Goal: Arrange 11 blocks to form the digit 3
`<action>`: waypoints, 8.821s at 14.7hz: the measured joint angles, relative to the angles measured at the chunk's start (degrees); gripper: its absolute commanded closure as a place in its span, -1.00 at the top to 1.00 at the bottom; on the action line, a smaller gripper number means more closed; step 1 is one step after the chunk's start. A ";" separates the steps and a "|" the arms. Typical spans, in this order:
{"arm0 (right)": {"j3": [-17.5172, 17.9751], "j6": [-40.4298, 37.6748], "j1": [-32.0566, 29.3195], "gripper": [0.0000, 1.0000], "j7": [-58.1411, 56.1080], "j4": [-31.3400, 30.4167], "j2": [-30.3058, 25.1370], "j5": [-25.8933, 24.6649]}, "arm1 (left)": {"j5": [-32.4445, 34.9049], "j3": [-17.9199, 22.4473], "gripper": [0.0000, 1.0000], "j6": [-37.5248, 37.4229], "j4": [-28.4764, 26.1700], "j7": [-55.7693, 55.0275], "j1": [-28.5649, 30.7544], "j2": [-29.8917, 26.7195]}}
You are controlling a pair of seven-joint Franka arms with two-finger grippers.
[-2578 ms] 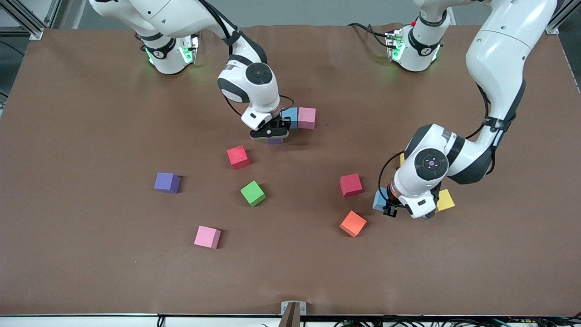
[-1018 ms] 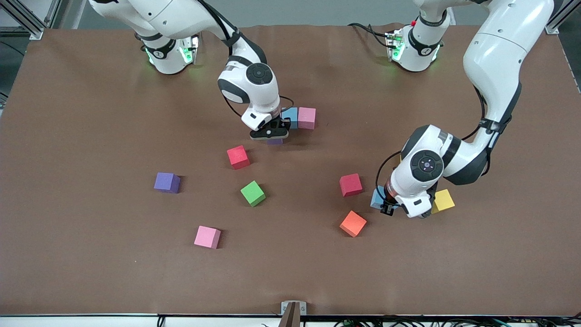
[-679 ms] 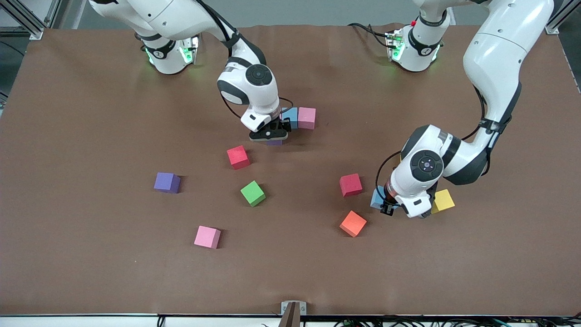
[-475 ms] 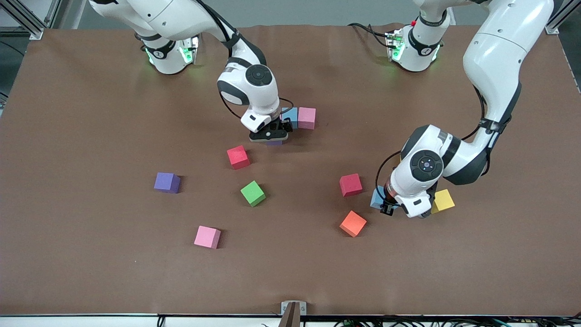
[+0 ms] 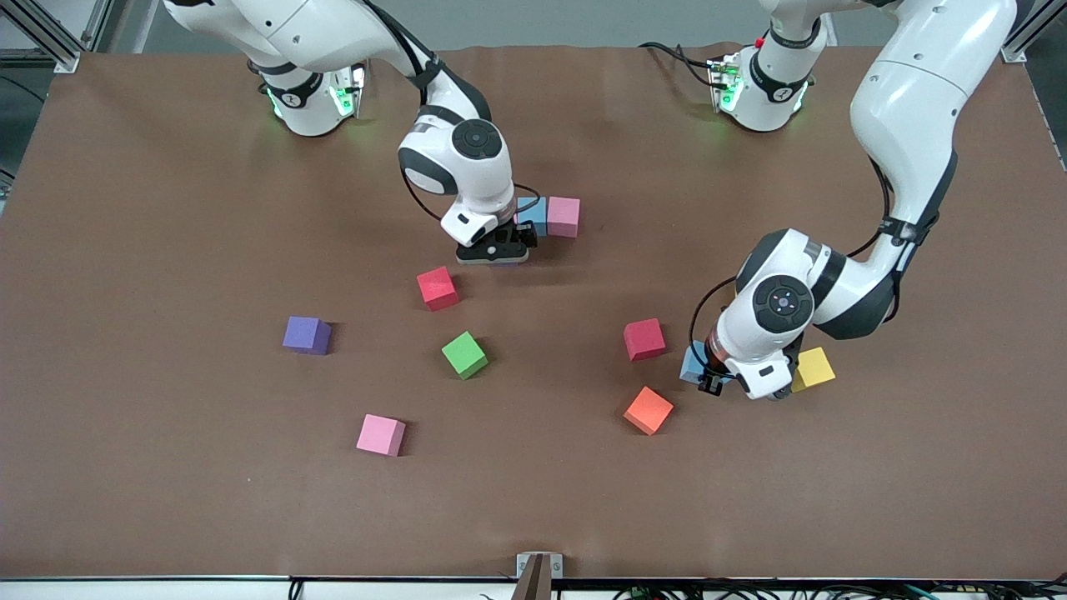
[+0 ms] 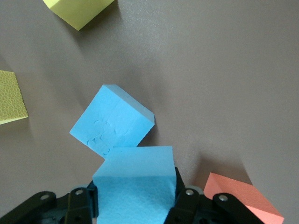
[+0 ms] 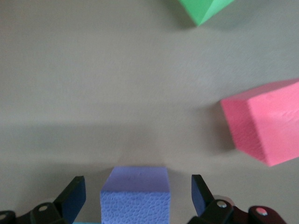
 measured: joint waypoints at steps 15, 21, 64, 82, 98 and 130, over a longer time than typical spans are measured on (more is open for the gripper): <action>-0.47 -18.85 -18.62 1.00 -6.30 0.24 -12.21 2.46 | 0.00 0.02 -0.47 0.00 0.01 0.00 -0.03 0.05; -0.66 -15.40 -33.08 1.00 -19.58 0.10 -12.17 2.68 | 0.00 0.02 -0.47 0.00 0.02 0.00 -0.04 0.06; 18.34 -17.60 -41.37 -0.91 -32.46 3.35 -7.15 12.80 | 0.00 0.02 -0.46 0.00 0.05 0.00 -0.39 0.09; 11.99 -6.84 -17.12 -0.91 -4.43 5.09 2.81 1.58 | 0.00 0.01 -0.45 0.00 0.07 0.00 -1.05 0.10; 5.08 -5.74 -8.69 -0.90 -1.17 8.90 7.58 1.34 | 0.00 0.03 -0.45 0.00 0.07 0.00 -1.04 0.11; 2.40 -5.66 -3.06 -0.90 3.46 9.22 8.80 1.15 | 0.00 -0.76 -0.44 0.00 1.54 -7.24 -5.58 0.11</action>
